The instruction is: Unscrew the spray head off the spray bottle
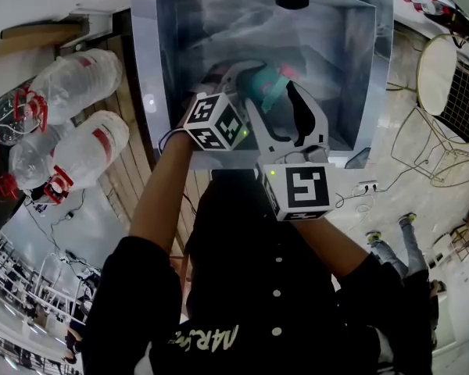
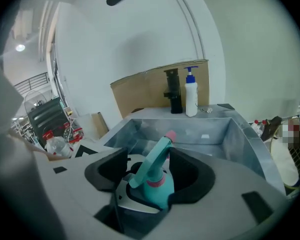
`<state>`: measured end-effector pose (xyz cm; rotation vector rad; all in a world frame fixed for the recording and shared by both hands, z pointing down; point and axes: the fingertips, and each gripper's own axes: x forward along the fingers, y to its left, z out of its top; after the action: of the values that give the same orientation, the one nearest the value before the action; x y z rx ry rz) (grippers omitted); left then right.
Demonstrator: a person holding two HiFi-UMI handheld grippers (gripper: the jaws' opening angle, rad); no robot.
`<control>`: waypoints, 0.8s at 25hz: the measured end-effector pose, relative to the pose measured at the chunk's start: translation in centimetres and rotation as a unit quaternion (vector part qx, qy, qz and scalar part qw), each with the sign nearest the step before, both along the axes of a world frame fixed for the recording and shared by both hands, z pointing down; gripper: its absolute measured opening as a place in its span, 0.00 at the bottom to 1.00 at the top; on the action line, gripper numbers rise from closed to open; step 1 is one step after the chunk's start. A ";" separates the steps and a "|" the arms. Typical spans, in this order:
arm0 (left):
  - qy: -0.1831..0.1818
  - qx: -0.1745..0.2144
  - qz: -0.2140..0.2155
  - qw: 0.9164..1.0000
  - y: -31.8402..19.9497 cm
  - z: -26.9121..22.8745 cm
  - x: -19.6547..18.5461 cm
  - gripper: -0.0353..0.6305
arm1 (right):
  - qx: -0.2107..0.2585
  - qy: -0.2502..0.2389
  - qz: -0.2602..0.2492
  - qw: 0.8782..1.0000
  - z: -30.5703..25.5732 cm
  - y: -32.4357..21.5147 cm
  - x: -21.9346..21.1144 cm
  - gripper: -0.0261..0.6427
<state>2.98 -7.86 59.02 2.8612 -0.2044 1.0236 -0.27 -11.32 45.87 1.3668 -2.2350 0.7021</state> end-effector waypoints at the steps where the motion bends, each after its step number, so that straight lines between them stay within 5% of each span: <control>1: 0.000 0.000 0.000 1.000 0.0 0.0 0.0 0.62 | 0.004 0.010 -0.006 1.000 0.1 -0.1 -0.1 0.45; 8: 0.000 0.000 -0.001 1.000 0.0 0.1 0.0 0.62 | 0.068 0.079 -0.077 0.992 1.1 -0.3 -0.5 0.37; 15: 0.000 0.003 -0.001 1.000 0.2 0.1 -0.1 0.62 | 0.050 0.097 -0.100 0.989 1.8 0.7 -0.4 0.20; 20: 0.002 0.002 -0.001 1.000 -0.1 0.0 -0.1 0.62 | 0.067 0.102 -0.127 0.984 1.9 0.4 -0.3 0.25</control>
<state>2.92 -7.92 59.05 2.8656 -0.2090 1.0192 -0.58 -10.93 47.78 1.1267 -2.2678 0.3152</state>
